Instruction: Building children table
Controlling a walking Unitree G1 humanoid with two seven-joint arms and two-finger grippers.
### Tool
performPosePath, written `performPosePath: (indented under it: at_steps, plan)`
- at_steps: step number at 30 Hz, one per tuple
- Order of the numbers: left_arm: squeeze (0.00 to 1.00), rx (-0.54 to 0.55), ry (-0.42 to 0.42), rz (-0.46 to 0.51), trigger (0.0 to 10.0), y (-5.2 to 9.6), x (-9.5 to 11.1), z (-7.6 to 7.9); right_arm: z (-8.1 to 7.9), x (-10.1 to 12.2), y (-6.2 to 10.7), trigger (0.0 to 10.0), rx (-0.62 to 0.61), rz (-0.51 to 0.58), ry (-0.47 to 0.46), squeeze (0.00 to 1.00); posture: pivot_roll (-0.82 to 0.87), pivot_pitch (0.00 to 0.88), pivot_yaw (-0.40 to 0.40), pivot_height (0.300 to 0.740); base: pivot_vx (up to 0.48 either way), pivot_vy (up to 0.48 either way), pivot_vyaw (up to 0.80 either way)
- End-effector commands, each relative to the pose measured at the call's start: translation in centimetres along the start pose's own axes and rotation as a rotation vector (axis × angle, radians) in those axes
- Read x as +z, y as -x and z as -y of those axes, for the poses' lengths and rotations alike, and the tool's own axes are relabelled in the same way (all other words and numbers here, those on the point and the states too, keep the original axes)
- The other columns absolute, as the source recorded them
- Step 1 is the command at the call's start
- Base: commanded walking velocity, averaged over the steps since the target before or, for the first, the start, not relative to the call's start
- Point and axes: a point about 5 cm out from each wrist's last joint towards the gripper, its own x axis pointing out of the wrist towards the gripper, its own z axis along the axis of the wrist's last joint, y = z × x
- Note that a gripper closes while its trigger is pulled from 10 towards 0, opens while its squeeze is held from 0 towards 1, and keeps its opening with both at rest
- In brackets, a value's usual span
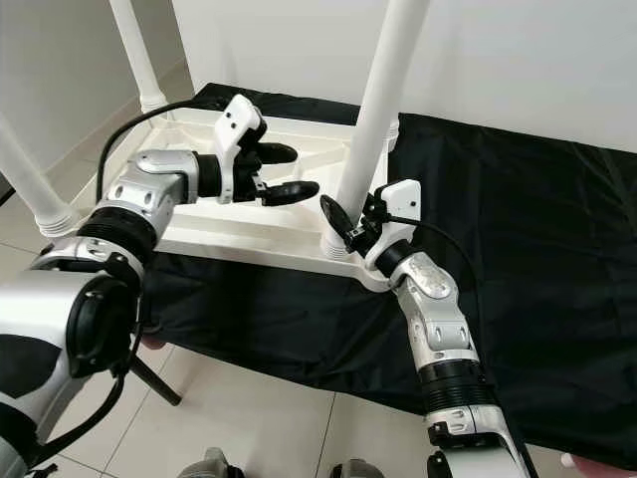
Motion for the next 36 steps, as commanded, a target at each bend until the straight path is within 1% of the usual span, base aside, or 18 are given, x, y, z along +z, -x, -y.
performPosePath:
  at_steps: [1,2,4,6,9,16,20,21,26,29,30,32,36]
  plan:
    - [0.00,0.720,0.007,-0.012,10.0,1.5,0.1,-3.6,-0.3,0.3,0.0,10.0,0.030,0.013,-0.016,0.00,-0.14,0.000,0.033,0.740,0.000,0.000,0.00]
    - [0.00,0.720,0.007,-0.012,10.0,1.5,0.1,-3.6,-0.3,0.3,0.0,10.0,0.030,0.013,-0.016,0.00,-0.14,0.000,0.033,0.740,0.000,0.000,0.00]
    - [0.00,0.720,0.002,0.021,10.0,0.8,1.6,-3.6,-0.8,0.3,-0.3,10.0,0.064,0.007,-0.017,0.00,-0.13,0.000,0.030,0.740,0.000,0.000,0.00]
    - [0.00,0.719,0.003,0.028,10.0,0.7,1.9,-3.6,-0.9,0.3,-0.3,10.0,0.069,0.006,-0.018,0.00,-0.13,0.000,0.030,0.740,0.000,0.000,0.00]
    - [0.00,0.691,-0.003,0.053,10.0,-0.4,2.8,-3.1,-1.1,0.3,-0.5,10.0,0.086,0.005,-0.016,0.00,-0.13,0.000,0.026,0.740,0.000,0.000,0.00]
    - [0.00,0.646,-0.003,0.091,10.0,-1.8,4.0,-2.4,-0.9,0.5,-0.7,10.0,0.099,0.005,-0.010,0.00,-0.14,0.000,0.020,0.740,0.000,0.000,0.00]
    - [0.00,0.634,-0.012,0.107,10.0,-2.2,4.6,-2.2,-0.8,0.5,-0.8,10.0,0.100,0.001,-0.009,0.00,-0.14,0.000,0.017,0.740,0.000,0.000,0.00]
    - [0.00,0.629,-0.019,0.118,10.0,-2.5,5.1,-2.1,-0.8,0.5,-0.8,10.0,0.101,-0.002,-0.006,0.00,-0.13,0.000,0.014,0.740,0.000,0.000,0.00]
    - [0.00,0.642,-0.029,0.114,10.0,-2.2,5.2,-2.3,-0.8,0.5,-0.8,10.0,0.103,-0.001,-0.006,0.00,-0.13,0.000,0.013,0.740,0.000,0.000,0.00]
    - [0.00,0.680,-0.023,0.094,10.0,-1.3,4.6,-2.9,-0.5,0.6,-0.7,10.0,0.081,0.003,-0.012,0.00,-0.13,0.000,0.015,0.740,0.000,0.000,0.00]
    - [0.00,0.680,-0.023,0.094,10.0,-1.3,4.6,-2.9,-0.5,0.6,-0.7,10.0,0.081,0.003,-0.012,0.00,-0.13,0.000,0.015,0.740,0.000,0.000,0.00]
    - [0.00,0.699,-0.016,0.085,10.0,-0.7,4.3,-3.3,-0.2,0.6,-0.6,10.0,0.059,0.009,-0.020,0.00,-0.13,0.000,0.016,0.740,0.000,0.000,0.00]
    - [0.00,0.725,-0.008,0.080,10.0,-0.4,4.0,-3.4,0.3,0.8,-0.6,10.0,0.025,0.016,-0.026,0.00,-0.13,0.000,0.016,0.740,0.000,0.000,0.00]
